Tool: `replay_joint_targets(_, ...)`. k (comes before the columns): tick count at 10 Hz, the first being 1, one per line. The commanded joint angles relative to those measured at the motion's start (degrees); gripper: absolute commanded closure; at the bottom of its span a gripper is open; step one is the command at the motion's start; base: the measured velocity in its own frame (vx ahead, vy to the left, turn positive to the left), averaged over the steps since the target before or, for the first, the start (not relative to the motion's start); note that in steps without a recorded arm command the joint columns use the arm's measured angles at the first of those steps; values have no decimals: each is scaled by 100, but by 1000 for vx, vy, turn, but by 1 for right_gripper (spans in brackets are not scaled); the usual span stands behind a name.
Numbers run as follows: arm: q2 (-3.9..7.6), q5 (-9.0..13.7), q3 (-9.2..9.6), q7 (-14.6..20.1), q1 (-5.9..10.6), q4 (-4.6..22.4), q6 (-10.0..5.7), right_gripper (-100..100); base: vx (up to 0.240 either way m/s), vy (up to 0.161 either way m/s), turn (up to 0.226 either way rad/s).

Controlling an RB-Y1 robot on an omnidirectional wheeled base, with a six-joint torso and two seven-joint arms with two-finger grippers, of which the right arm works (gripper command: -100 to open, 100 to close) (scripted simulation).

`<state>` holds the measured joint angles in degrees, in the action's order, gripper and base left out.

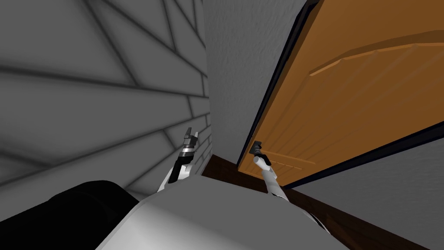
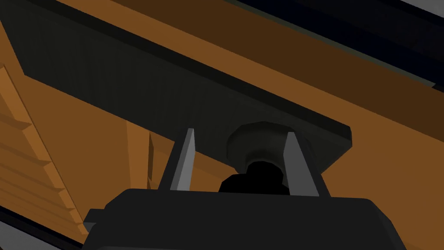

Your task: Pull the door open

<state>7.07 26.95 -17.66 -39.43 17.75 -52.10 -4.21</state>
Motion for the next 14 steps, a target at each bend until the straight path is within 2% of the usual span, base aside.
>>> replay_joint_targets(1,94,70,-43,268,-84,101,-77,100,-38,-25,61)
replay_joint_targets(3,113,124,-5,481,-93,92,-120,100,-57,-29,79)
replay_joint_targets(4,132,178,33,693,-103,82,-163,100,-43,-38,59)
replay_joint_targets(5,132,178,33,693,-103,82,-163,100,-30,-31,53)
replay_joint_targets(6,153,239,77,920,-114,72,-213,100,-29,-22,72)
replay_joint_targets(7,153,239,77,920,-114,72,-213,100,-26,-24,32)
replay_joint_targets(8,175,301,121,1111,-125,61,-263,100,-56,-20,87)
replay_joint_targets(9,175,301,121,1150,-125,61,-263,100,-45,-17,43)
replay_joint_targets(13,243,496,260,1846,-159,29,-420,100,-51,-43,87)
replay_joint_targets(14,243,496,260,1846,-159,29,-420,100,-30,-31,40)
